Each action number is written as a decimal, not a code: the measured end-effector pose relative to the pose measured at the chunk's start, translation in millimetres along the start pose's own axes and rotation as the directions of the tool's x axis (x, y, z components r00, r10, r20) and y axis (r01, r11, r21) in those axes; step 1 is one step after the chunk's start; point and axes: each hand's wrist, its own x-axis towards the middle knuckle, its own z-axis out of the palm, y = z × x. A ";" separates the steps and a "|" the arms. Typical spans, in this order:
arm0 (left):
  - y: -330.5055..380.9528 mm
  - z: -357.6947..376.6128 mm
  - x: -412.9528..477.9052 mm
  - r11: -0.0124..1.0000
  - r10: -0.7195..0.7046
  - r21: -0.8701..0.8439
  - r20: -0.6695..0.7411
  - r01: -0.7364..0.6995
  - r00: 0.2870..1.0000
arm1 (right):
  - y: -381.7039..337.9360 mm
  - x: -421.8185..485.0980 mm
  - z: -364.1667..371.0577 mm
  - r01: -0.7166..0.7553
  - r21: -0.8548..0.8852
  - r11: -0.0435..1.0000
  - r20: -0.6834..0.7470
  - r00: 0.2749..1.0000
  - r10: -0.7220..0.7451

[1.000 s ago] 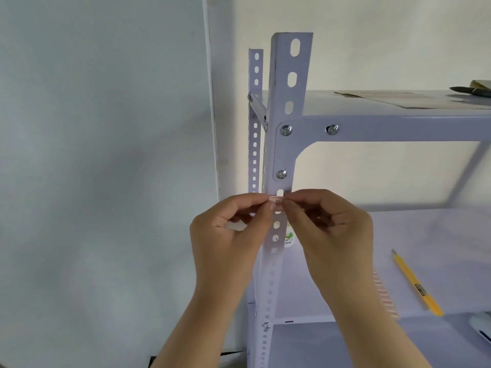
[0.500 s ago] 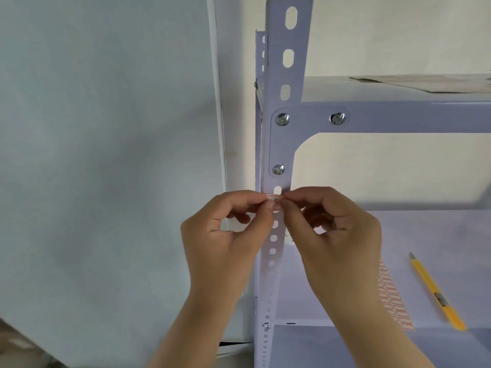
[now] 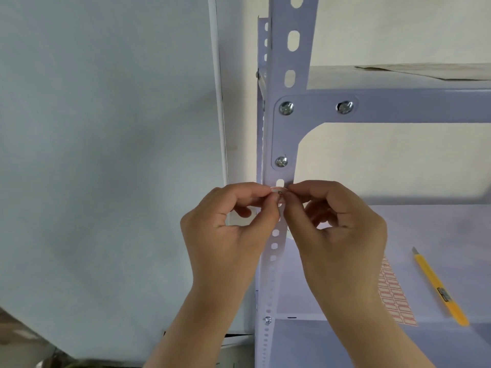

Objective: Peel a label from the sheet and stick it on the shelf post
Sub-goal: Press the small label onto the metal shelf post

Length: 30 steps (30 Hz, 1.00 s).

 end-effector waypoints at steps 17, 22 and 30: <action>-9.1 -0.6 6.4 0.993 -0.051 -0.099 0.168 0.069 0.984 | 4.1 0.9 4.5 -0.054 0.181 0.982 0.030 0.998 0.049; -11.0 -2.3 8.7 0.963 -0.045 -0.245 0.259 0.110 0.965 | 9.7 3.8 -0.8 -0.071 0.261 0.963 0.128 0.991 0.038; -12.2 -0.4 12.2 0.976 0.006 -0.211 0.256 0.049 0.967 | 10.2 9.9 -1.6 -0.125 0.304 0.944 0.175 0.982 0.073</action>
